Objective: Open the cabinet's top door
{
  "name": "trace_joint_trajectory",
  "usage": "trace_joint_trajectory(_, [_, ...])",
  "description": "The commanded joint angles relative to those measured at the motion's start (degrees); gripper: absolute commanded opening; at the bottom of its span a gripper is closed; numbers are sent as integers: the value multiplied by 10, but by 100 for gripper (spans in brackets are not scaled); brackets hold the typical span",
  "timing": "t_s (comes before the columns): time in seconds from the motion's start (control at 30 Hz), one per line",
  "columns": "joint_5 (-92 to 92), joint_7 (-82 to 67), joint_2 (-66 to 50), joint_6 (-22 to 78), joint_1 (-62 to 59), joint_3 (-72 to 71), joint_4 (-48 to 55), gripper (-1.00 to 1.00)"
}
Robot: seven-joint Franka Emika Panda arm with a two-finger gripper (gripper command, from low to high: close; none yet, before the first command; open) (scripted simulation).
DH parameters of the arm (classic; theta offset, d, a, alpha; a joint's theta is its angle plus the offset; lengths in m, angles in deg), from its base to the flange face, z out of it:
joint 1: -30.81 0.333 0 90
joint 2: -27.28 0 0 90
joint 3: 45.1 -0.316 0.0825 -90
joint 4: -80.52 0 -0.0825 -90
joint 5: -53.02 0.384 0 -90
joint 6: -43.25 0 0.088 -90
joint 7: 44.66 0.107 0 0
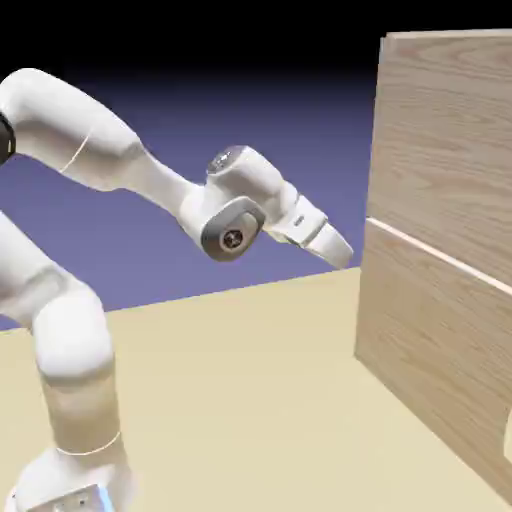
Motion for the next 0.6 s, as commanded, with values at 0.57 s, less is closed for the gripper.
trace_joint_trajectory(0.57, [-286,-449,136,13,212,220,149,0])
